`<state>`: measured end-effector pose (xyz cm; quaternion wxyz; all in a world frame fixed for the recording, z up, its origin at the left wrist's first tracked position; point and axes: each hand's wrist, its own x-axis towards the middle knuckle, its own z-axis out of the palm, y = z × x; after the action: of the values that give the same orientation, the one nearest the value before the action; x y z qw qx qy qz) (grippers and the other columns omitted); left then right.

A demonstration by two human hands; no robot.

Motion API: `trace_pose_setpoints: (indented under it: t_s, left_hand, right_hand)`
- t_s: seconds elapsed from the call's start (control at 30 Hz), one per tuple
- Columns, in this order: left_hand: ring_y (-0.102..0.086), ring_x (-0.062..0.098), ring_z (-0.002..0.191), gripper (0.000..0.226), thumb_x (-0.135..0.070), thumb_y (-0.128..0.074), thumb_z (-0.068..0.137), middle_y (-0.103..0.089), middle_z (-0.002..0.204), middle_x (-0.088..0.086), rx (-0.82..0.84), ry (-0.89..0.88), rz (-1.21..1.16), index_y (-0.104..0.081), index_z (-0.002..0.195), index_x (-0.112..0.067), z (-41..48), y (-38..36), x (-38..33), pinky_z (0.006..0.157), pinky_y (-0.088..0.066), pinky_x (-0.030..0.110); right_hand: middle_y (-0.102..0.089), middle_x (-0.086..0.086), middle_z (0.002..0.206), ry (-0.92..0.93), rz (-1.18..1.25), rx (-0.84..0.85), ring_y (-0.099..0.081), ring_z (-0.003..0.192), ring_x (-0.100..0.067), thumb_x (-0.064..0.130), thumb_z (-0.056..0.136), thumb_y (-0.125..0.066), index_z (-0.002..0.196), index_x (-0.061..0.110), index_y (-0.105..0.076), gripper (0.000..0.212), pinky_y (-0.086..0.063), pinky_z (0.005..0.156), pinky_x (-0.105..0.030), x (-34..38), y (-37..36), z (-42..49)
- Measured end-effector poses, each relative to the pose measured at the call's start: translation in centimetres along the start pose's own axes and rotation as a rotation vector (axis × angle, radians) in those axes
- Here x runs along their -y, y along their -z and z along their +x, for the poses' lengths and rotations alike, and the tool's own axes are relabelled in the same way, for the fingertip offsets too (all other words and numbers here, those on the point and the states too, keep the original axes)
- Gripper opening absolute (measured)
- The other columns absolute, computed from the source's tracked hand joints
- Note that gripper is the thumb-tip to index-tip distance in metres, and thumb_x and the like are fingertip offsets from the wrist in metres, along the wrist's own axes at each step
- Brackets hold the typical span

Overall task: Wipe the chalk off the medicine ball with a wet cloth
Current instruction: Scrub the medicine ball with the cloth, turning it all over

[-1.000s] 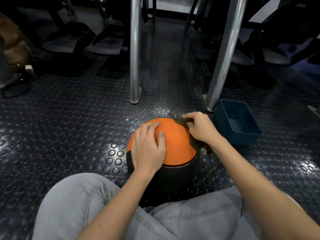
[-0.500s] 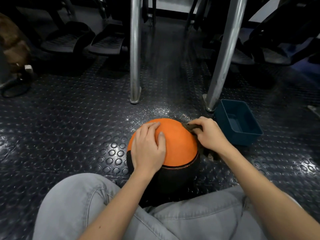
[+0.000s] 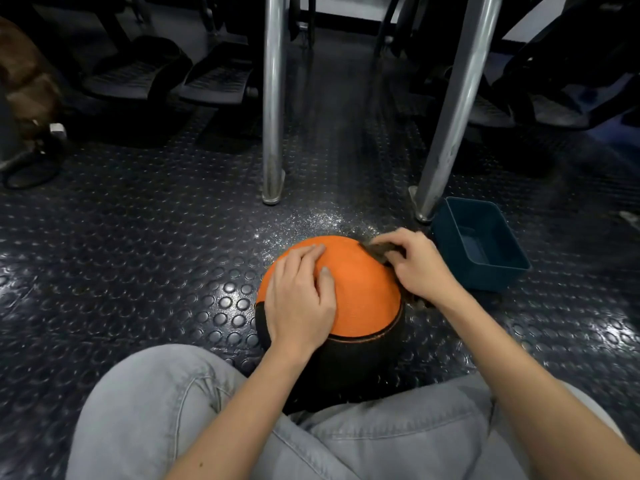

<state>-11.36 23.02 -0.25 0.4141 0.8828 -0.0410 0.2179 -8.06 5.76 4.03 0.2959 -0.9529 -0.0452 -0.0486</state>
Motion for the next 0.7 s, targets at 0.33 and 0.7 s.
trace_pose_setpoints:
  t_s: [0.33, 0.7]
  left_hand:
    - [-0.039, 0.003, 0.114, 0.057, -0.044, -0.026, 0.087, -0.057, 0.123, -0.009, 0.027, 0.002, -0.006, -0.06, 0.124, -0.016, -0.1, 0.2, -0.1, 0.098, -0.034, 0.028]
    - [-0.039, -0.003, 0.108, 0.053, -0.043, -0.045, 0.083, -0.043, 0.116, -0.018, 0.067, 0.108, -0.149, -0.044, 0.132, -0.021, -0.1, 1.1, 0.5, 0.089, -0.029, 0.015]
  right_hand:
    - [-0.062, -0.004, 0.112, 0.007, -0.001, 0.066, -0.051, 0.112, -0.025, -0.006, 0.088, -0.046, 0.109, 0.018, -0.068, 0.039, -0.04, 0.1, -0.041, 0.3, 0.1, 2.7]
    - [-0.061, -0.005, 0.115, 0.05, -0.148, 0.112, -0.05, 0.114, -0.028, -0.007, 0.085, -0.043, 0.116, 0.016, -0.065, 0.045, -0.039, 0.102, -0.038, 0.1, -0.8, 3.9]
